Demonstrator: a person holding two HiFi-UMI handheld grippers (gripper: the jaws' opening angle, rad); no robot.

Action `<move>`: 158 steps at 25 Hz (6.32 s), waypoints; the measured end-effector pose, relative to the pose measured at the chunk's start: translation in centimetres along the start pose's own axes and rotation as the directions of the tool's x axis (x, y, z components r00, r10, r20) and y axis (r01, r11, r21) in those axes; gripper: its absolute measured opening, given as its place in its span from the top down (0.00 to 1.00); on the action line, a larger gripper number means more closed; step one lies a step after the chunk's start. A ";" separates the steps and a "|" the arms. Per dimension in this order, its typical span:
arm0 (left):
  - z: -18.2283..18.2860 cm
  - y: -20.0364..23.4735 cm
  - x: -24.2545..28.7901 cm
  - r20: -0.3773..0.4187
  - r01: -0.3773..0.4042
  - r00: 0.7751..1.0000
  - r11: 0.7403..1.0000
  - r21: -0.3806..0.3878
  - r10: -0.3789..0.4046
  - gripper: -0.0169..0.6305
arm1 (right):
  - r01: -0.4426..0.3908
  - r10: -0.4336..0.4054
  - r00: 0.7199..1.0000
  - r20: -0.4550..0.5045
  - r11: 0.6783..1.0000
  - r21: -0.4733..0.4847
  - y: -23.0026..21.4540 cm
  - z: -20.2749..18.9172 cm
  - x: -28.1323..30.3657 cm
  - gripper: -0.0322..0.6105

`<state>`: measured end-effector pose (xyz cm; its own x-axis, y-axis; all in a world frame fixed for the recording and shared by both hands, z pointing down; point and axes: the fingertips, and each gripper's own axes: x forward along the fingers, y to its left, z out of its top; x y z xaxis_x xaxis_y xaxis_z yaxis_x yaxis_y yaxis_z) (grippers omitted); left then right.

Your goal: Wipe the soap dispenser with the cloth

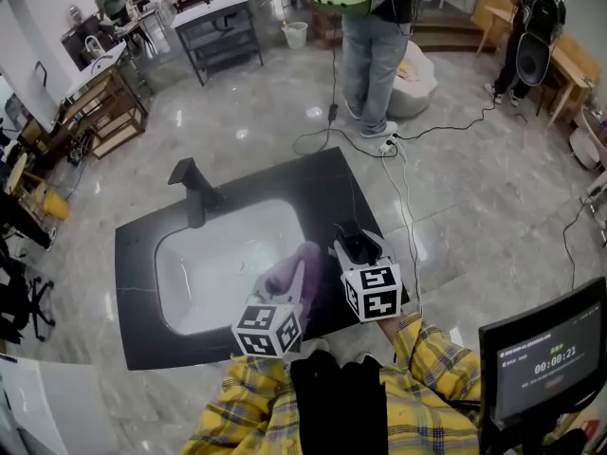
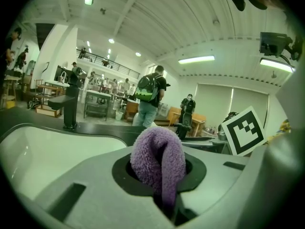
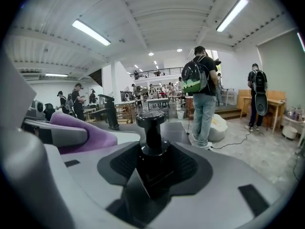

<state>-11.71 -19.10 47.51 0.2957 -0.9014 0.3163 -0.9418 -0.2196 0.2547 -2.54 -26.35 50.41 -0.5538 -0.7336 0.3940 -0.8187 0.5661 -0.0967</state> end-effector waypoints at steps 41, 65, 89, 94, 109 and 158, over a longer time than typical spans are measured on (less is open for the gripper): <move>-1.4 -3.4 5.2 0.035 0.020 0.999 0.991 -0.136 -0.016 0.91 | -0.038 0.023 0.995 0.095 0.987 0.156 -4.6 -0.9 -6.5 0.62; -5.3 -3.3 4.5 -0.202 0.061 0.979 0.992 0.111 -0.038 0.91 | -0.204 0.198 0.975 0.103 0.978 0.050 -2.6 0.8 -4.5 0.62; -1.3 -0.9 1.8 -0.047 -0.011 0.999 0.999 0.031 0.012 0.91 | -0.581 0.568 0.809 -0.148 0.739 -0.342 1.7 0.5 -0.9 0.59; -0.9 -0.3 1.8 -0.040 -0.024 0.999 0.999 0.027 0.025 0.91 | -0.629 0.595 0.772 -0.224 0.664 -0.404 2.1 0.2 -0.1 0.59; -0.9 0.8 1.8 -0.041 -0.058 0.997 0.998 0.020 0.059 0.91 | -0.753 0.657 0.654 -0.376 0.513 -0.413 2.5 0.1 0.6 0.63; 1.4 1.1 2.6 0.056 0.025 0.998 0.998 0.061 -0.029 0.91 | -0.080 0.085 0.989 0.123 0.996 -0.051 0.6 3.1 2.6 0.63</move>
<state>-12.16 -22.19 47.32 0.3134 -0.9141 0.2575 -0.9420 -0.2650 0.2060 -4.95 -29.11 48.56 -0.6362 -0.7232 0.2687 -0.7631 0.6411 -0.0813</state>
